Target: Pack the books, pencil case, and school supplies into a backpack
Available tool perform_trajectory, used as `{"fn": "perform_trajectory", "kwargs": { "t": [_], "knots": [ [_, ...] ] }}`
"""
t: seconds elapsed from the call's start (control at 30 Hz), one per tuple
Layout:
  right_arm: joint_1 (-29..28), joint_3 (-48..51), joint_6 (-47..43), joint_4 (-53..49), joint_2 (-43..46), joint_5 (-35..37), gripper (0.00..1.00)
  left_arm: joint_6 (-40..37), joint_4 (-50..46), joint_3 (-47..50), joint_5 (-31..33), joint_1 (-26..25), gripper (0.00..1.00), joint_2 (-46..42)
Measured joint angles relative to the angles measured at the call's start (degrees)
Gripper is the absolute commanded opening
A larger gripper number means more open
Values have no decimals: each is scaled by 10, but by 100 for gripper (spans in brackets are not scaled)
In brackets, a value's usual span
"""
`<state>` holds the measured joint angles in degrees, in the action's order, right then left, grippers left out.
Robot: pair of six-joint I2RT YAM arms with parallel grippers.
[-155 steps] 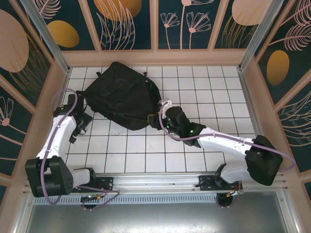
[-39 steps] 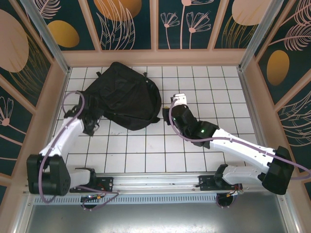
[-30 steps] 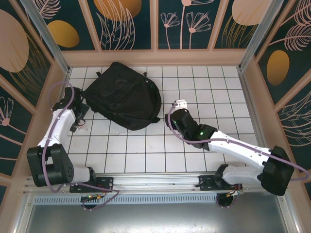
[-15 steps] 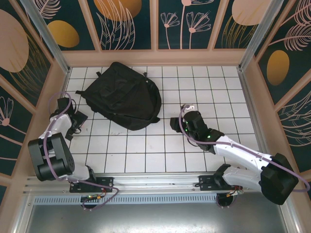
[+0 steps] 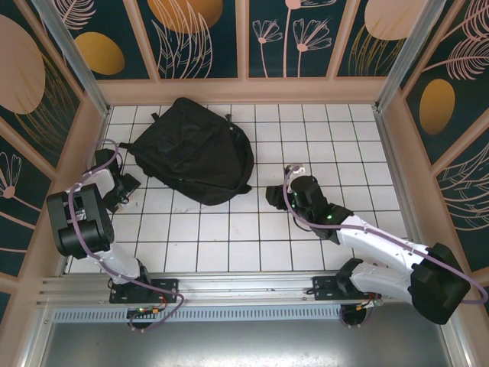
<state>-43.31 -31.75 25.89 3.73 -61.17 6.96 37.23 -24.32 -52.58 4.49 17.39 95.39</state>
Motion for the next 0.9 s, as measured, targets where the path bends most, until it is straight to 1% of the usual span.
{"fn": "perform_trajectory", "kwargs": {
  "t": [0.13, 0.33, 0.43, 0.47, 0.73, 0.9],
  "knots": [
    [2, 0, 0, 0, 0, 0, 50, -2, 4, 2, 0, 5, 71, 2],
    [2, 0, 0, 0, 0, 0, 50, -10, 18, 7, 3, 8, 52, 10],
    [2, 0, 0, 0, -1, 0, 50, -14, 19, 8, 2, 13, 39, 10],
    [2, 0, 0, 0, -1, 0, 50, -16, 21, 8, 2, 14, 37, 10],
    [2, 0, 0, -1, -13, 0, 50, -20, 49, 19, -18, 15, 33, 1],
    [2, -12, -1, -16, -31, 0, 50, -5, 64, 50, -67, 14, 32, -37]
  ]
}}
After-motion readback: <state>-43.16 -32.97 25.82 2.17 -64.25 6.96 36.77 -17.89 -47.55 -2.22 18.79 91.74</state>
